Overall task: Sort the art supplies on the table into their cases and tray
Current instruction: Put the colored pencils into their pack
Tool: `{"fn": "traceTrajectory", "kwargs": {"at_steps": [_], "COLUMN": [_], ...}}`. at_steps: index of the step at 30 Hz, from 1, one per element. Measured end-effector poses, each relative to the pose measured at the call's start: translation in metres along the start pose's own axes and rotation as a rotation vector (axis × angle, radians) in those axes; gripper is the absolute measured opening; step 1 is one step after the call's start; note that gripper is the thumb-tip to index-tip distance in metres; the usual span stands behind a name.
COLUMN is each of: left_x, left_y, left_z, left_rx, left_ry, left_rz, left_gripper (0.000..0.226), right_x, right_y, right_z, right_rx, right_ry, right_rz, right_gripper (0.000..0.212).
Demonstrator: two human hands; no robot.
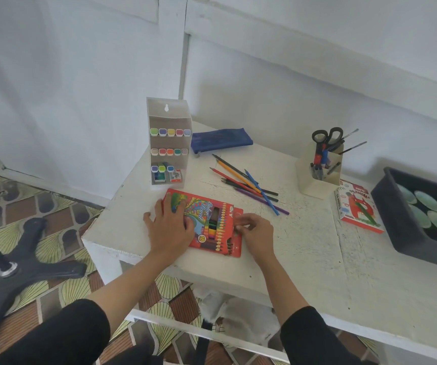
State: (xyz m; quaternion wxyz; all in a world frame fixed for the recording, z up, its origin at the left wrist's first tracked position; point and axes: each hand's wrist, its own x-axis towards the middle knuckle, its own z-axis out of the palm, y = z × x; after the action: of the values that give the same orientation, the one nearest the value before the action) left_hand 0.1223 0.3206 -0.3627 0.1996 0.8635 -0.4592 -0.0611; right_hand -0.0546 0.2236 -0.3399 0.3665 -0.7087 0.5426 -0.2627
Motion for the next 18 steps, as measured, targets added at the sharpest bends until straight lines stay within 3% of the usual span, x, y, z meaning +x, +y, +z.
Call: {"fn": "traceTrajectory", "kwargs": {"at_steps": [5,15,18], "left_x": [0.000,0.000,0.000], "left_y": [0.001,0.001,0.001], "left_z": [0.000,0.001,0.001], "left_rx": [-0.010,0.004,0.002], "left_ry": [-0.014,-0.013,-0.006], "left_rz": [-0.007,-0.009,-0.014], "left_gripper": [0.048,0.050,0.058], "right_x": [0.003,0.018,0.030], "right_y": [0.001,0.007,0.008], "right_z": [0.006,-0.005,-0.019], "right_rx": [0.050,-0.073,-0.054], "right_ry": [0.007,-0.045,0.019], "right_rz": [0.008,-0.070,-0.075], "right_gripper": [0.027,0.019,0.017]}}
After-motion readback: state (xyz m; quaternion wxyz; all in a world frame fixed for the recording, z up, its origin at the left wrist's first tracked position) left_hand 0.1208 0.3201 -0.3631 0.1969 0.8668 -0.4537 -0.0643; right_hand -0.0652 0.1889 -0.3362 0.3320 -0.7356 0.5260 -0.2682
